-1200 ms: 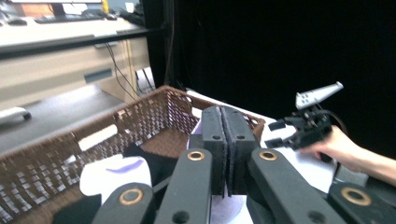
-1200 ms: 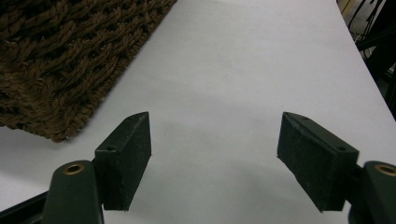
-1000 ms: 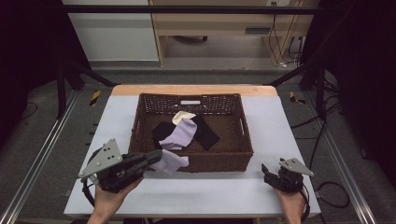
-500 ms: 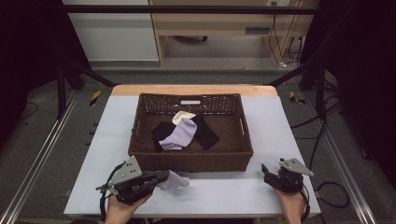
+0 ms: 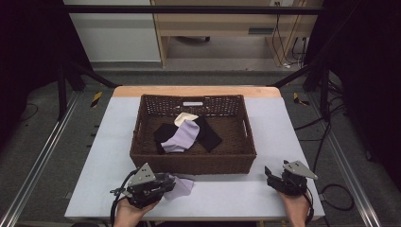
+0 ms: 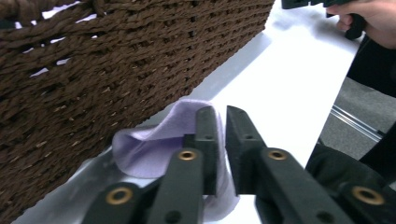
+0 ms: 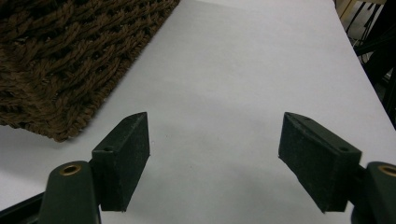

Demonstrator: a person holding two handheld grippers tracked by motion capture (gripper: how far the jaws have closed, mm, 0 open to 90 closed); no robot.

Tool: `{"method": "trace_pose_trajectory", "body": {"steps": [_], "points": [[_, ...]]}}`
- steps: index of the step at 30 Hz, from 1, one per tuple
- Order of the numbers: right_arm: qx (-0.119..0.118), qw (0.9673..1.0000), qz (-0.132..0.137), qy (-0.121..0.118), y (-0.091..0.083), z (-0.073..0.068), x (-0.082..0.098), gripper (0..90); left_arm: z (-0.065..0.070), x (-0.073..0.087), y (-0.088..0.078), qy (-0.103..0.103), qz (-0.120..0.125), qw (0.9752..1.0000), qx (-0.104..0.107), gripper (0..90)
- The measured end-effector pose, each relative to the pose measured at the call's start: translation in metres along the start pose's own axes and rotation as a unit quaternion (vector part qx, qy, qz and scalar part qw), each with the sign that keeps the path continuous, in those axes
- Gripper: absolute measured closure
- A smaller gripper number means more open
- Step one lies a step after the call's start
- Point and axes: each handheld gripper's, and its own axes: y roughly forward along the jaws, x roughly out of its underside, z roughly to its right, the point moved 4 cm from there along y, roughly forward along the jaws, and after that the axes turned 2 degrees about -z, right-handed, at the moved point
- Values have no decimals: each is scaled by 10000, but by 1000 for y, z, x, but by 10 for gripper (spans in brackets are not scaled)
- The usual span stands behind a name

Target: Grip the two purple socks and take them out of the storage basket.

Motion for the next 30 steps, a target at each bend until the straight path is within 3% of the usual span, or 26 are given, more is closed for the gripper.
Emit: {"method": "trace_pose_trajectory", "body": {"steps": [5,9,19,30], "points": [[-1,10000,-2,-4,0,0,0,246,1,-4,-5,-70,71,9999,-105,661],[-2,10000,-19,11,0,0,0,245,0,-8,-11,-78,174,9995,-241,601],[1,10000,-28,25,1,1,0,244,2,-21,-27,-68,496,9978,-440,515],[42,10000,-49,-32,1,0,0,243,-2,-47,-50,-28,910,9939,-625,449]]}}
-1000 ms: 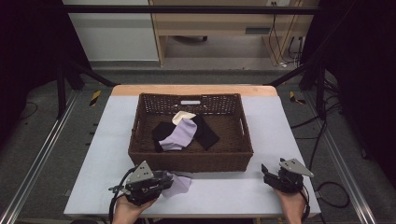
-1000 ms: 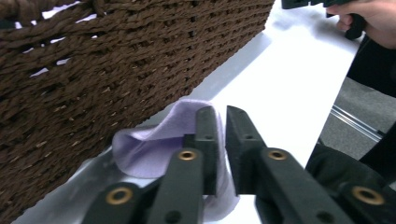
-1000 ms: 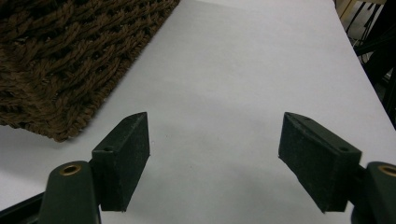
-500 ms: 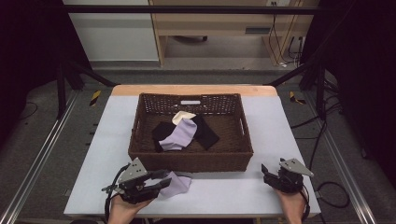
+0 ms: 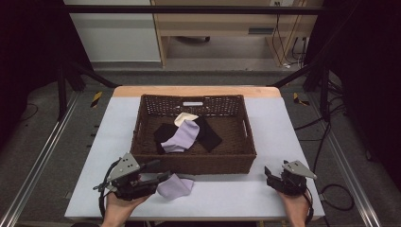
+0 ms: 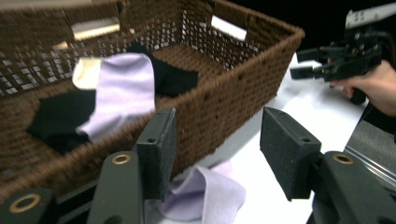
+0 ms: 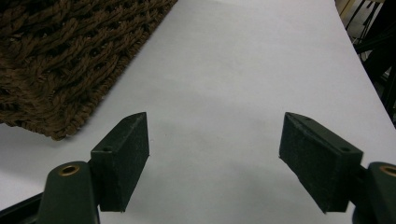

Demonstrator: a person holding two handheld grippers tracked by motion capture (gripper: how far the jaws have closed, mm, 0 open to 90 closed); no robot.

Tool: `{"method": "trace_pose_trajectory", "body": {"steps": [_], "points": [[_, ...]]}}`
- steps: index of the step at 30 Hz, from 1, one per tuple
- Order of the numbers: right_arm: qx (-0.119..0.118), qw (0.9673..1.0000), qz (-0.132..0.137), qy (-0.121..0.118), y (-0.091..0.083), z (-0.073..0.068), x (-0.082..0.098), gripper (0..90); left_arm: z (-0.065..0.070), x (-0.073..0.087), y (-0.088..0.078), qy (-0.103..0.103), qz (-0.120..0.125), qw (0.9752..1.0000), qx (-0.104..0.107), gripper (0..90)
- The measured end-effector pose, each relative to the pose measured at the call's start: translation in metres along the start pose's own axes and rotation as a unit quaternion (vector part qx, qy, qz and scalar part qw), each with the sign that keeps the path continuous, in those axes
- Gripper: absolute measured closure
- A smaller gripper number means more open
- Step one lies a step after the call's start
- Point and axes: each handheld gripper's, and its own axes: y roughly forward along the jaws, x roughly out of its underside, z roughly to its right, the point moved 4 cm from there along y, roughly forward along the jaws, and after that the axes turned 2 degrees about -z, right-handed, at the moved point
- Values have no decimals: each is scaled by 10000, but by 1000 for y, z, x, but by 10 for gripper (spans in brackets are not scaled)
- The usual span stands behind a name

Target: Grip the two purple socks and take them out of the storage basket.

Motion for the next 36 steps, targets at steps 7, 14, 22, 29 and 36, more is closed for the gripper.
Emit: {"method": "trace_pose_trajectory", "body": {"steps": [7,14,22,29,36], "points": [[13,10000,-13,37,0,1,0,243,-6,-32,-1,147,266,9995,-123,416],[21,10000,-29,52,0,1,0,243,-6,-61,13,207,439,9988,-66,393],[22,10000,-29,37,0,0,0,244,-21,-90,38,170,351,9991,-171,377],[23,10000,-47,53,1,1,0,243,-45,-106,65,50,227,9990,-388,379],[28,10000,-64,59,1,1,0,244,-66,-114,89,10,169,9976,-670,387]]}}
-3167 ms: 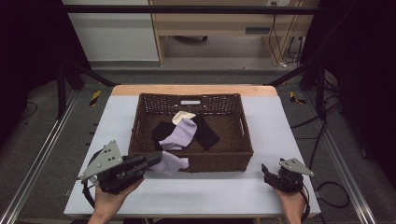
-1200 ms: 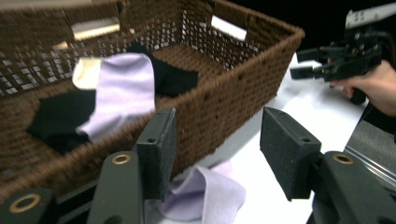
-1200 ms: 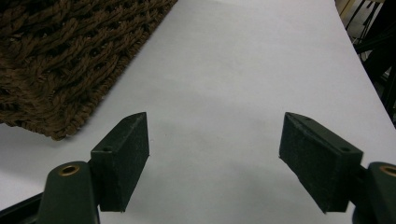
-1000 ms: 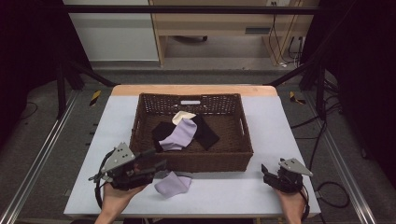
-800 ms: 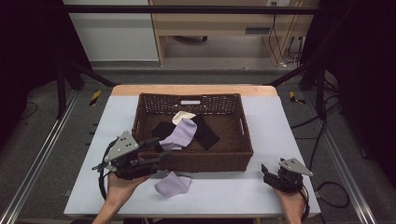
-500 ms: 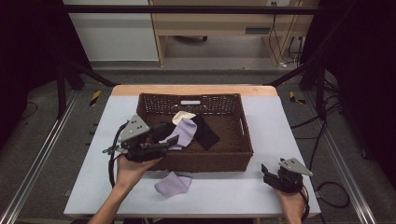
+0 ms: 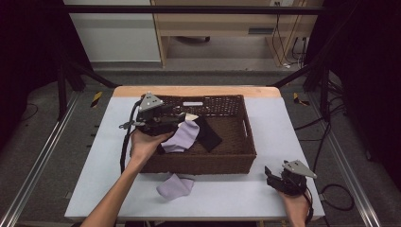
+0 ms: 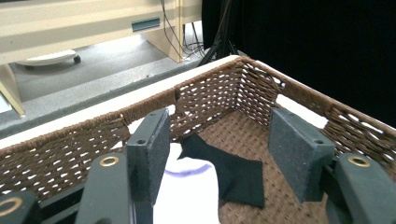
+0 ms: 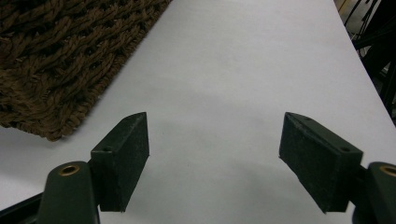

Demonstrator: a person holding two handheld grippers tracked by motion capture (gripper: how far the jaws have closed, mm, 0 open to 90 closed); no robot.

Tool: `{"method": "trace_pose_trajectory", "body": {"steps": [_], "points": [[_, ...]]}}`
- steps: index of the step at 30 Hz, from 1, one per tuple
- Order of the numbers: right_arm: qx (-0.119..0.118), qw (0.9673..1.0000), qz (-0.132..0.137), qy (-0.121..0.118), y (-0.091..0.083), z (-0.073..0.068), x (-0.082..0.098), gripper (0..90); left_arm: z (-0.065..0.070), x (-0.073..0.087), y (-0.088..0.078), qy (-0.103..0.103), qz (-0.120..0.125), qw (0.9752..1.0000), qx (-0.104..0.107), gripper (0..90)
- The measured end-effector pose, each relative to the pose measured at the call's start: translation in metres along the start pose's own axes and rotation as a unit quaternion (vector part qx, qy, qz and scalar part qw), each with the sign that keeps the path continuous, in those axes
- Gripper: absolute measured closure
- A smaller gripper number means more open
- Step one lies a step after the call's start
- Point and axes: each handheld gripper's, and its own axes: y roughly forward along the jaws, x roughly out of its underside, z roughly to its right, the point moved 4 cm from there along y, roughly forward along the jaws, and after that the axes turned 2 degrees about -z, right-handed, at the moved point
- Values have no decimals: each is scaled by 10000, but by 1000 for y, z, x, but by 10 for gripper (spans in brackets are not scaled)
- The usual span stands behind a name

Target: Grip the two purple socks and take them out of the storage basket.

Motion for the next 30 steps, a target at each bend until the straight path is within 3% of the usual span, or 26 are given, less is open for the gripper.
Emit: {"method": "trace_pose_trajectory", "body": {"steps": [10,16,22,26,30], "points": [[4,10000,-5,-2,0,0,0,243,-19,11,41,-8,-297,9994,-181,404],[6,10000,-3,-6,0,0,0,244,-28,21,62,-51,-607,9977,-286,410],[8,10000,2,-18,0,0,0,244,-34,33,80,58,-975,9945,-385,429],[11,10000,-9,-3,0,0,0,244,-36,43,90,100,-1311,9907,-346,453],[12,10000,-2,-14,0,0,0,244,-33,46,95,233,-1455,9887,-271,440]]}}
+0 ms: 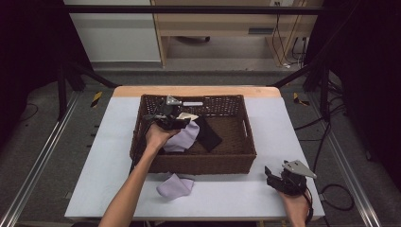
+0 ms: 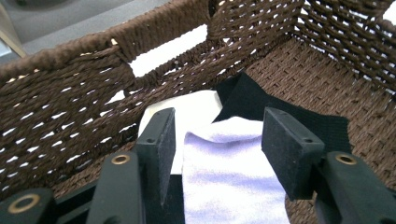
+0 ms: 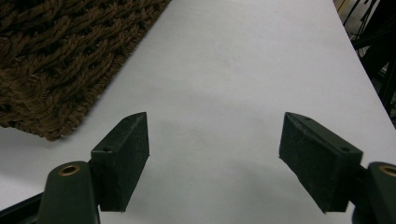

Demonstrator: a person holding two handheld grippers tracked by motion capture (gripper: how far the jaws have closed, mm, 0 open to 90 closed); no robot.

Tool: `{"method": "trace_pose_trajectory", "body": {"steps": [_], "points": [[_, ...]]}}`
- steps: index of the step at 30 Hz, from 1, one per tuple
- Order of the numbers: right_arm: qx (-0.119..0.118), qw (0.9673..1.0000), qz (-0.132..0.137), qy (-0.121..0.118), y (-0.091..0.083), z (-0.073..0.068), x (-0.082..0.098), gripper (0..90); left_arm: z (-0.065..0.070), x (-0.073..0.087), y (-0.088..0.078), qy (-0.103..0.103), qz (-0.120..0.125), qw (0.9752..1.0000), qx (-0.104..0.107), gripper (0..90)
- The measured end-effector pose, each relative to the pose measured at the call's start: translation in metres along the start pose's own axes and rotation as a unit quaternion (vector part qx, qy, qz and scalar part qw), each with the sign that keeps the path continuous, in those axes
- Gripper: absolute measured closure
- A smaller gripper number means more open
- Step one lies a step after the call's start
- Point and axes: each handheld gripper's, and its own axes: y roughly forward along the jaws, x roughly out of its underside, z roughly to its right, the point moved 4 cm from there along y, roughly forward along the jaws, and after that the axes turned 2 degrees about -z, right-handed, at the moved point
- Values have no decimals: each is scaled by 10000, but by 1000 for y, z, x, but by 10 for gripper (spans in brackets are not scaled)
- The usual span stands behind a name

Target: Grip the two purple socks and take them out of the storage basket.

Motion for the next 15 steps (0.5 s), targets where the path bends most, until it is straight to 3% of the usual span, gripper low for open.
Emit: {"method": "trace_pose_trajectory", "body": {"steps": [5,15], "points": [[3,10000,-14,7,0,-1,0,244,0,3,9,98,-224,9997,0,440],[8,10000,-23,-11,0,-1,0,244,-1,5,23,1,-497,9987,-74,460]]}}
